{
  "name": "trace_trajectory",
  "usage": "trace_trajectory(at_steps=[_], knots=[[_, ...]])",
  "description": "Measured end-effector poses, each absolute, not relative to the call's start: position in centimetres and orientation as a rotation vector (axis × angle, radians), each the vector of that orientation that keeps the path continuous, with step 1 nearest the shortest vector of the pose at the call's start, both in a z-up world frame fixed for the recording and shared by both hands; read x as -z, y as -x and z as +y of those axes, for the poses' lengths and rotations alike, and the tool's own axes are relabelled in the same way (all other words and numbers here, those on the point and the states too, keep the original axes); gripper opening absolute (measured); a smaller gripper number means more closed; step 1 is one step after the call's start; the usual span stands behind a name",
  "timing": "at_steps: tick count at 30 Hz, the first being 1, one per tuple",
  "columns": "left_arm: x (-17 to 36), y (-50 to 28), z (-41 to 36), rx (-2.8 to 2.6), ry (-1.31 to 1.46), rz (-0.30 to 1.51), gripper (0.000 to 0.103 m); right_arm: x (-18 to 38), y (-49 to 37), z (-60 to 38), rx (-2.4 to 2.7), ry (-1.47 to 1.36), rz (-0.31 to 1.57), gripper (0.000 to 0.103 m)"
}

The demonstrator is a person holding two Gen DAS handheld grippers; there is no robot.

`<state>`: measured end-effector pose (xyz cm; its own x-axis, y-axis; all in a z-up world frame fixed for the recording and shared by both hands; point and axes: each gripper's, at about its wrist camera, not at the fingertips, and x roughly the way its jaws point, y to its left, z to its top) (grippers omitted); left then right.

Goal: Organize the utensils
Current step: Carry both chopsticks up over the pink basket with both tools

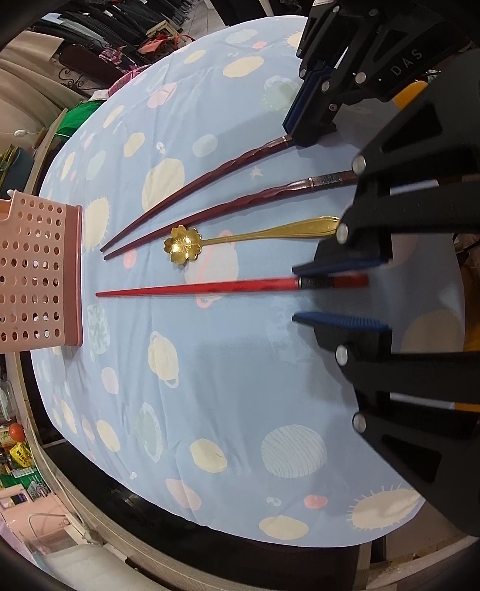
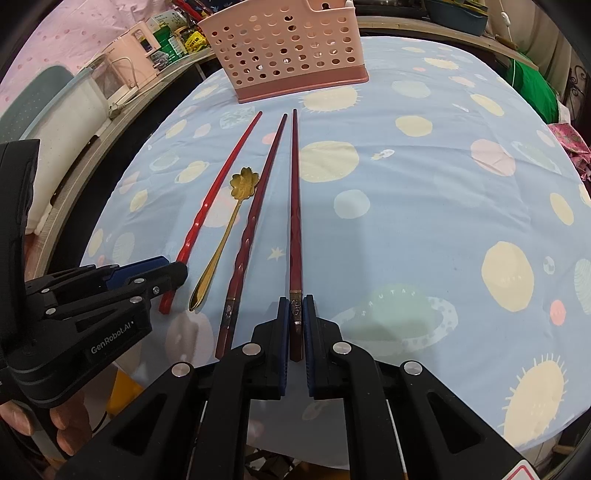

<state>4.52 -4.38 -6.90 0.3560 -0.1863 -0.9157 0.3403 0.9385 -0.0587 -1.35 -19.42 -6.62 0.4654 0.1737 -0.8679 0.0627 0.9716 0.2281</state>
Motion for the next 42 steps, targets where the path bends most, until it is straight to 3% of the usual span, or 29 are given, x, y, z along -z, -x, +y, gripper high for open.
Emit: trace_trajectory(at_steps=[13, 31, 42], knots=[[4.4, -4.6, -2.8, 0.344, -0.085, 1.122, 0.007, 3.9, 1.3, -20.7, -0.051, -0.264, 1.017, 0.007], [-7.0, -8.8, -2.1, 0.343, 0.01, 0.853, 0.007, -8.1, -2.2, -24.7, -0.028, -0.283, 0.711, 0.007], [-12.0, -12.6, -2.9, 0.345, 0.036, 0.743, 0.007, -12.5, -5.3, -26.2, -0.023, -0.279, 0.597, 0.007]])
